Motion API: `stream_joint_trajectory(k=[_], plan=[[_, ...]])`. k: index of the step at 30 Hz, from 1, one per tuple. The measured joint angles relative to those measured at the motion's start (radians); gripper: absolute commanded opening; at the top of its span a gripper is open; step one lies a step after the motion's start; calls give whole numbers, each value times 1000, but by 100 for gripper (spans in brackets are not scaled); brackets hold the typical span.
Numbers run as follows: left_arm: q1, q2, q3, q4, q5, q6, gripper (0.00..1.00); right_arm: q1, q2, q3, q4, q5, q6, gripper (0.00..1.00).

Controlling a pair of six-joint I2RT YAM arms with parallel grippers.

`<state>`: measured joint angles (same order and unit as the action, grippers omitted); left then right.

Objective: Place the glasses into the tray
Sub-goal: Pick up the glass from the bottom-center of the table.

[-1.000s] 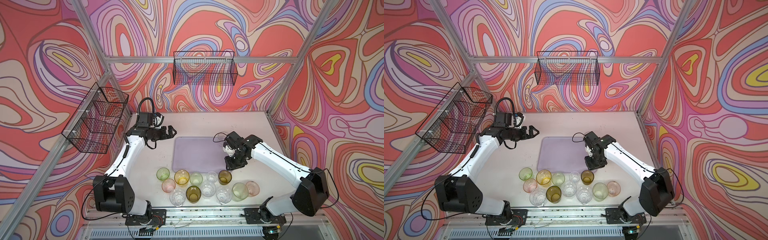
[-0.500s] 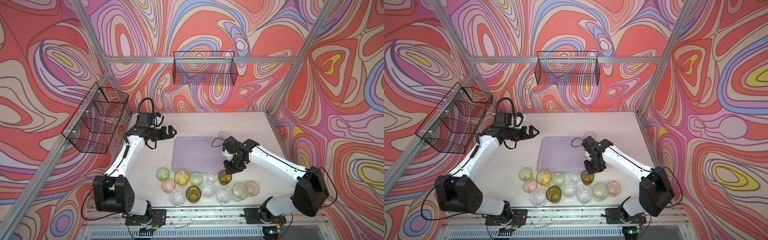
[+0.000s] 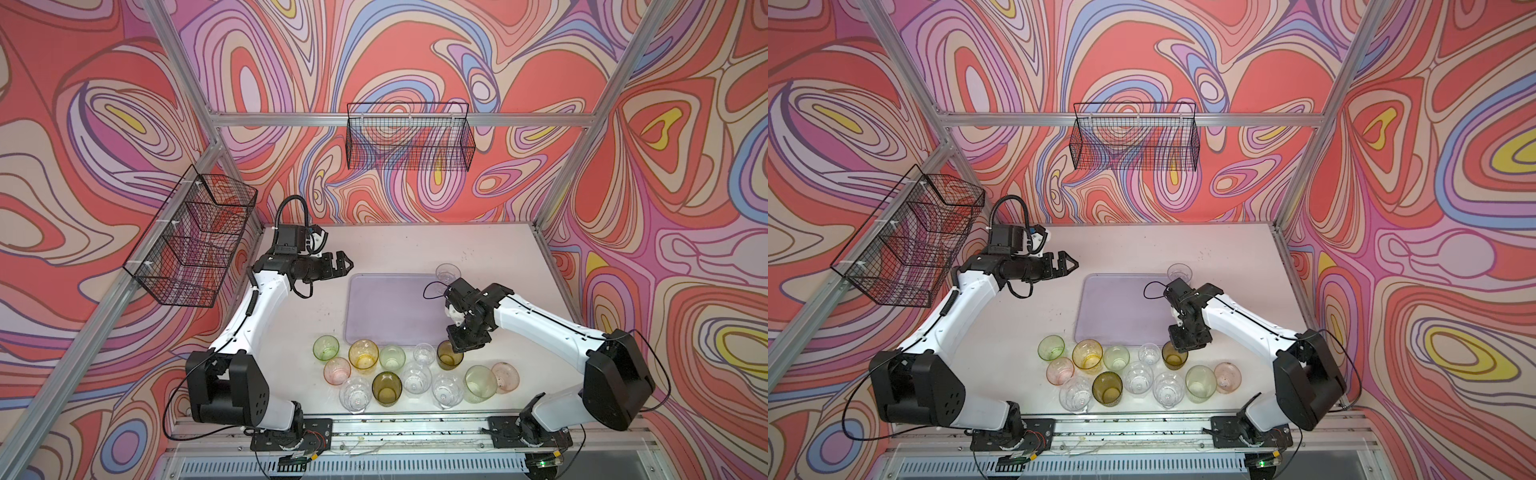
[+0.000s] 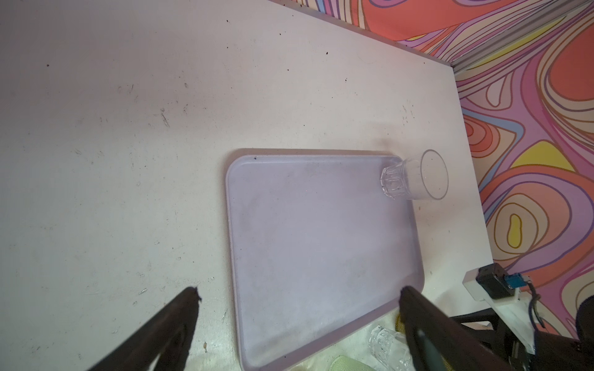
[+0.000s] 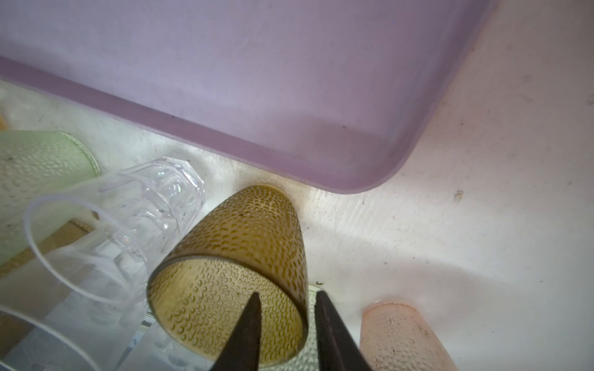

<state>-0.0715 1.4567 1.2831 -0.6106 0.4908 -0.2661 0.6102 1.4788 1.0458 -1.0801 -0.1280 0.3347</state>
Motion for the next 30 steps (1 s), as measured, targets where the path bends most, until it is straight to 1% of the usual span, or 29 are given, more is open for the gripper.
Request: stream_joint_trajectory(k=[14, 30], plan=[[0, 0, 0, 0, -1, 0, 100, 0, 12, -1, 14, 27, 0, 15], [0, 2, 0, 0, -1, 0, 100, 0, 12, 7, 3, 66, -4, 4]])
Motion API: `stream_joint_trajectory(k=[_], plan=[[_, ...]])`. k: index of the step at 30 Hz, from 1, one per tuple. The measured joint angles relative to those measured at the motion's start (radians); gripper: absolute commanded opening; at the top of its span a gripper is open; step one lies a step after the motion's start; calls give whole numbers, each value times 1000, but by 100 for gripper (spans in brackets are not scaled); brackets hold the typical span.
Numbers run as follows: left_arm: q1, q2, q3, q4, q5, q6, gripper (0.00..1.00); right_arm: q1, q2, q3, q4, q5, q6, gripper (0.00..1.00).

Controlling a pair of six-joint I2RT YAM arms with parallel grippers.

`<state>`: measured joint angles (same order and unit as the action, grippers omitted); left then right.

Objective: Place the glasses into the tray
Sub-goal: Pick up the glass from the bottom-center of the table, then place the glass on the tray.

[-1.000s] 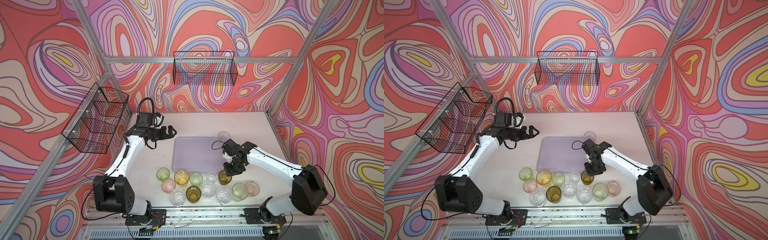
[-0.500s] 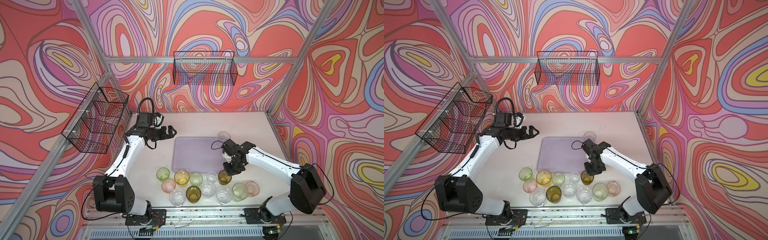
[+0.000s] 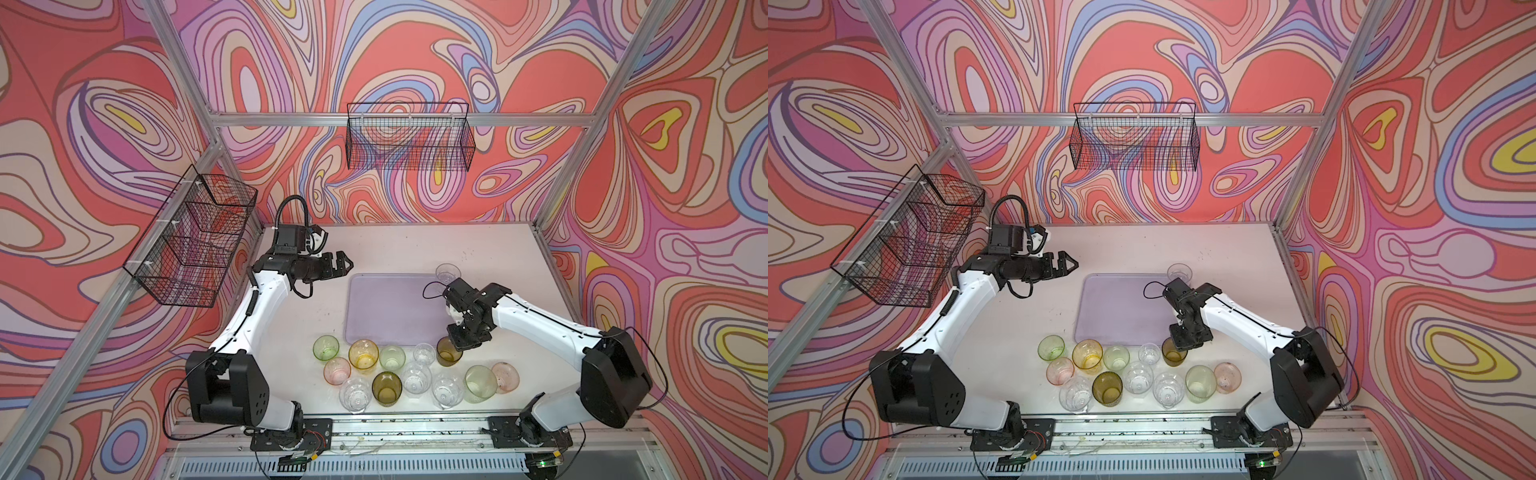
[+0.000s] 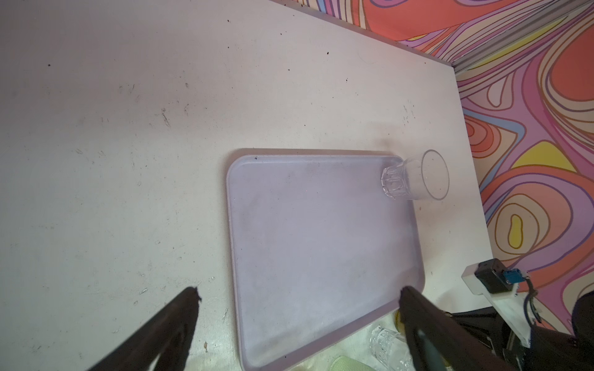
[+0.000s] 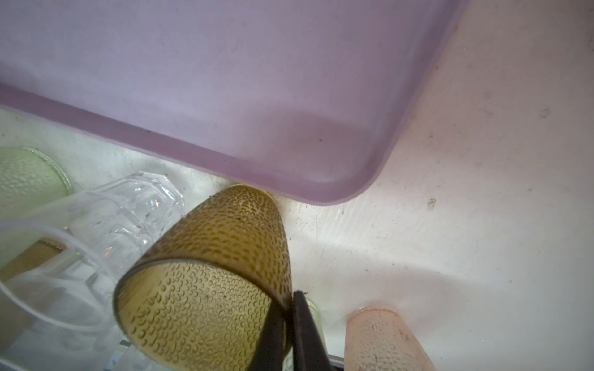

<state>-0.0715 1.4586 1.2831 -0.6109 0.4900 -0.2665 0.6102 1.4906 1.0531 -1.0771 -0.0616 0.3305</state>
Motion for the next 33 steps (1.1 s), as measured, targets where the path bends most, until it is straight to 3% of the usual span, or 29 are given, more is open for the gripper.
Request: stream_joint_trajectory(k=[25, 33], plan=[[0, 6, 10, -7, 0, 0, 100, 0, 16, 150, -74, 45, 10, 0], [0, 6, 10, -7, 0, 0, 100, -7, 84, 243, -98, 64, 52, 0]])
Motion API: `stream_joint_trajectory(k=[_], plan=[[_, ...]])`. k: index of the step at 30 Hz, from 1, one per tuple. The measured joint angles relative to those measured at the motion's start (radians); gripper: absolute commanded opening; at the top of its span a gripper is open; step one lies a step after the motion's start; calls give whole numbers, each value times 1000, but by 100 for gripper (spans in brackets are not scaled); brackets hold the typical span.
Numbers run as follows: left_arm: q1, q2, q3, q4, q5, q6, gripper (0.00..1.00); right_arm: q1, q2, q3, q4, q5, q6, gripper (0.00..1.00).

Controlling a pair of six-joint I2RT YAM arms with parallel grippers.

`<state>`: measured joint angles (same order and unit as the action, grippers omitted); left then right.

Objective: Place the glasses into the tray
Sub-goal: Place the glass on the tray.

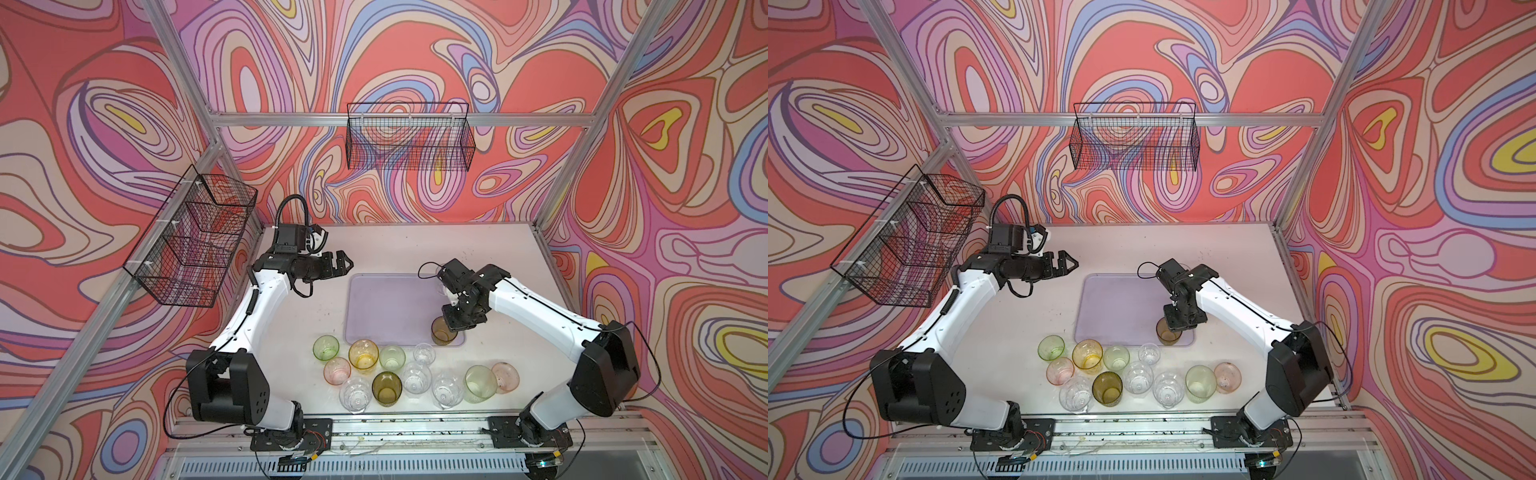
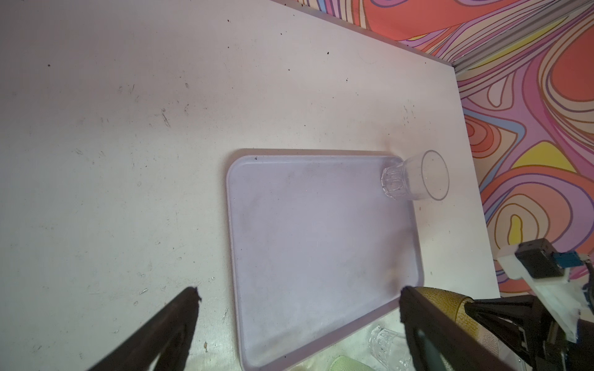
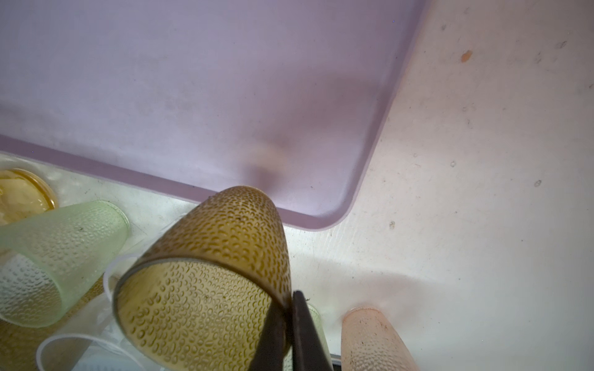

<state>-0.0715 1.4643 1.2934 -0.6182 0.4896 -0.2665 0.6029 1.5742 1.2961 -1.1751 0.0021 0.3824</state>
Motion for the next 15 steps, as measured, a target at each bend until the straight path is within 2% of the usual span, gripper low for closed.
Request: stream_joint_trajectory(k=[15], plan=[[0, 0, 0, -14, -2, 0, 100, -111, 103, 72, 18, 17, 50, 0]])
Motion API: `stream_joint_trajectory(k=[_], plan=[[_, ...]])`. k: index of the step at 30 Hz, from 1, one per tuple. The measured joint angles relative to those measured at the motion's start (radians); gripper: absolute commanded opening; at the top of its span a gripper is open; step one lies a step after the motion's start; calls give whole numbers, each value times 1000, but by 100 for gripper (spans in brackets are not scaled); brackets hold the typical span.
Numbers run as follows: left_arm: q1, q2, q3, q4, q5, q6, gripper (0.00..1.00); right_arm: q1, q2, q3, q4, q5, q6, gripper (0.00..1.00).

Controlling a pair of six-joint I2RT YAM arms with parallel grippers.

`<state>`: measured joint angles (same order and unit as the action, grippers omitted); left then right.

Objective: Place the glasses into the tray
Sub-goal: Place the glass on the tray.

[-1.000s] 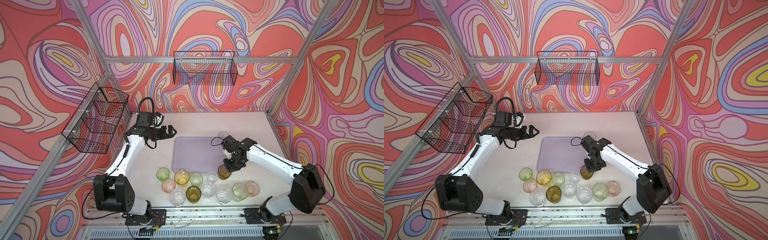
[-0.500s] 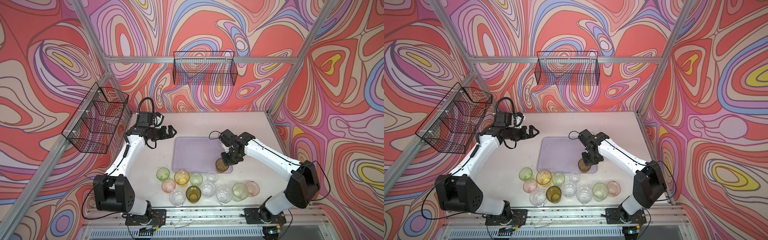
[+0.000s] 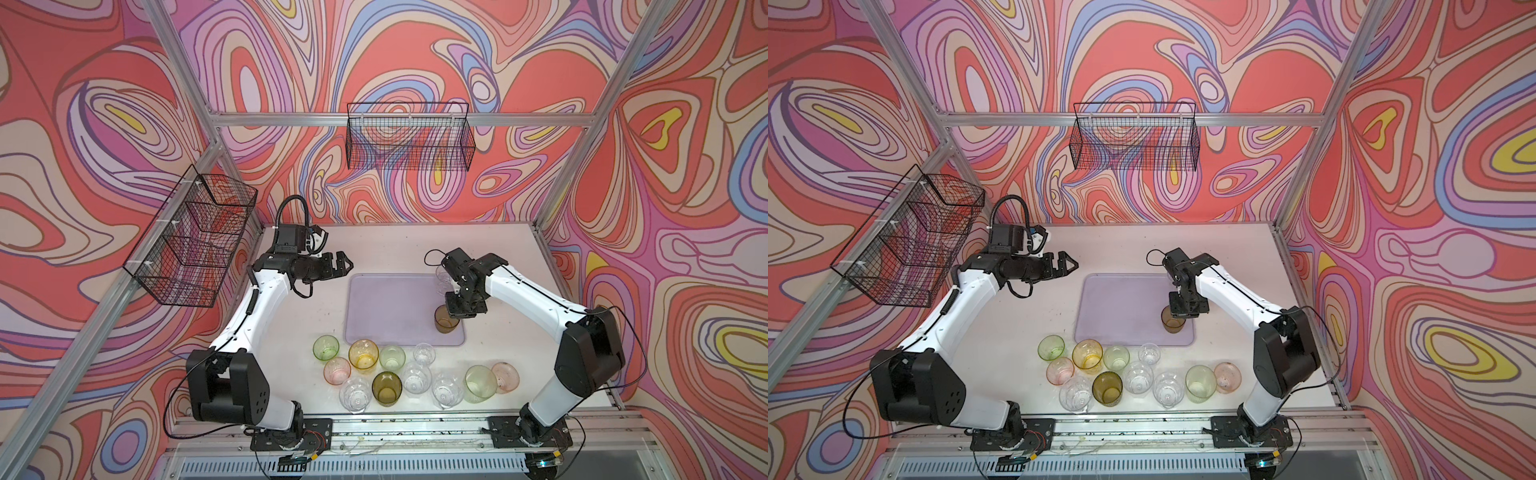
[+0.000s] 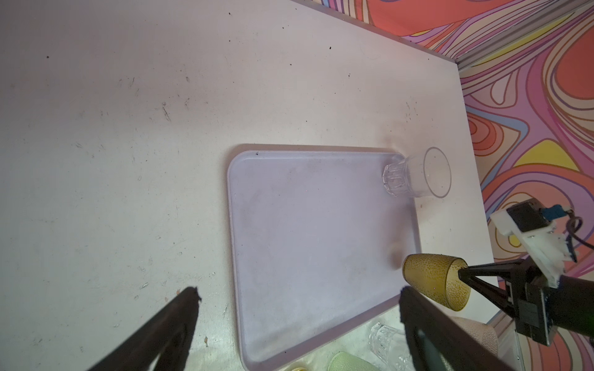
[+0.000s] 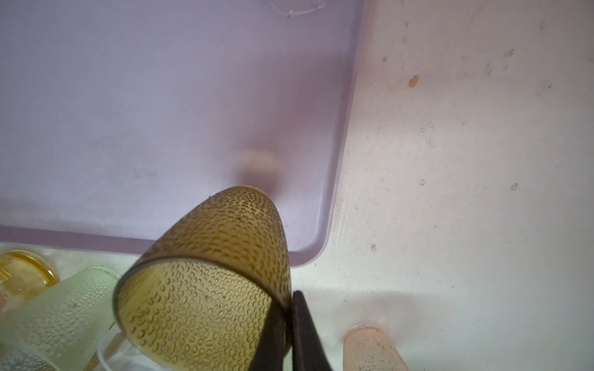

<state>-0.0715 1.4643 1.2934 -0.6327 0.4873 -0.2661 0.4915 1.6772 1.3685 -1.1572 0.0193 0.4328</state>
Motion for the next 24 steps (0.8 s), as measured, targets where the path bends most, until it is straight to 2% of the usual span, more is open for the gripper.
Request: stream_joint_trajectory(k=[24], plan=[[0, 0, 0, 0, -10, 0, 100, -124, 146, 64, 92, -6, -36, 0]])
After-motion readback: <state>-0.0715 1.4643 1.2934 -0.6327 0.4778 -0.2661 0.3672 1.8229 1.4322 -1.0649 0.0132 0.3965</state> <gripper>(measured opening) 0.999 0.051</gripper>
